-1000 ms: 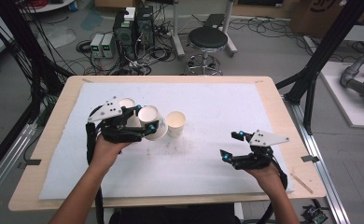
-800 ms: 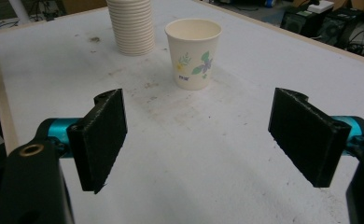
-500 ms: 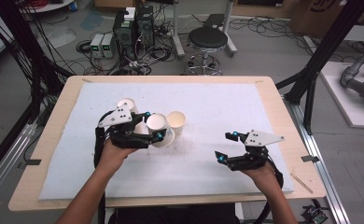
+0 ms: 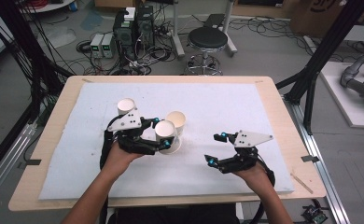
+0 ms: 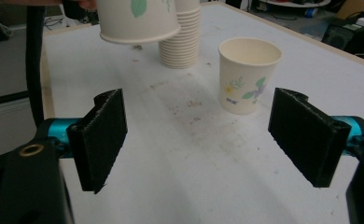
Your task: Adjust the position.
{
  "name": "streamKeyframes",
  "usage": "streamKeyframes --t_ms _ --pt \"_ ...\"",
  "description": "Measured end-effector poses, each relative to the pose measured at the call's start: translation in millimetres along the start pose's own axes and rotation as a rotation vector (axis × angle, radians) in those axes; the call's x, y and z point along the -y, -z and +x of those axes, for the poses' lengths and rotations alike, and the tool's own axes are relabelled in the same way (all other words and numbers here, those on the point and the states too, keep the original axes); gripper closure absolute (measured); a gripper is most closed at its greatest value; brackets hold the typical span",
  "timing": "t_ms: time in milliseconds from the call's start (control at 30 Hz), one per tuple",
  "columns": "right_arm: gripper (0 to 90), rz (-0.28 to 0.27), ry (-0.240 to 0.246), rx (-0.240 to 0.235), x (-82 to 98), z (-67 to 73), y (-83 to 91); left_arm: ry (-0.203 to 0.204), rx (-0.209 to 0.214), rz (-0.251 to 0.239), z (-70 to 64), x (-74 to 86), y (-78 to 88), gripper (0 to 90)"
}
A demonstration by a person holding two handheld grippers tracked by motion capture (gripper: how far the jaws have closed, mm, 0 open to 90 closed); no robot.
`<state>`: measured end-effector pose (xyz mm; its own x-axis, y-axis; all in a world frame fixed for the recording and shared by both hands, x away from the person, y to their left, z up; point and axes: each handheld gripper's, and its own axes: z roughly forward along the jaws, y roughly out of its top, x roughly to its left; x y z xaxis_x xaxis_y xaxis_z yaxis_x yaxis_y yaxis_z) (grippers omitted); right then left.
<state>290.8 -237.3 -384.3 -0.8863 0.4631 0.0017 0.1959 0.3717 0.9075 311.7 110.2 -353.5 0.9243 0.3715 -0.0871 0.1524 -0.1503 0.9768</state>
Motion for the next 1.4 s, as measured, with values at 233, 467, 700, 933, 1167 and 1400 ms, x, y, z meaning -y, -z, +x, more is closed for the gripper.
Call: streamKeyframes --t_ms 233,467,700,933,1167,1400 --pt "19.8 0.019 0.025 -0.058 -6.1 6.9 -17.7 -0.002 0.039 0.023 -3.6 4.2 -9.0 34.2" --pt "19.9 0.004 0.028 -0.108 -11.0 11.6 -28.4 0.014 0.076 0.047 -7.4 7.0 -17.6 34.4" --pt "19.9 0.002 0.039 -0.159 -13.4 18.0 -36.6 -0.009 0.126 0.06 -13.9 7.6 -28.4 34.6" --pt "19.8 -0.005 0.042 -0.179 -12.3 19.4 -38.9 -0.01 0.159 0.064 -18.2 8.1 -39.0 34.7" --pt "19.8 -0.019 0.028 -0.205 -10.3 21.3 -41.8 -0.011 0.193 0.053 -23.3 8.0 -44.5 34.9" --pt "20.4 -0.036 0.013 -0.239 -8.9 21.4 -45.4 0.002 0.233 0.021 -25.8 8.5 -48.8 35.0"
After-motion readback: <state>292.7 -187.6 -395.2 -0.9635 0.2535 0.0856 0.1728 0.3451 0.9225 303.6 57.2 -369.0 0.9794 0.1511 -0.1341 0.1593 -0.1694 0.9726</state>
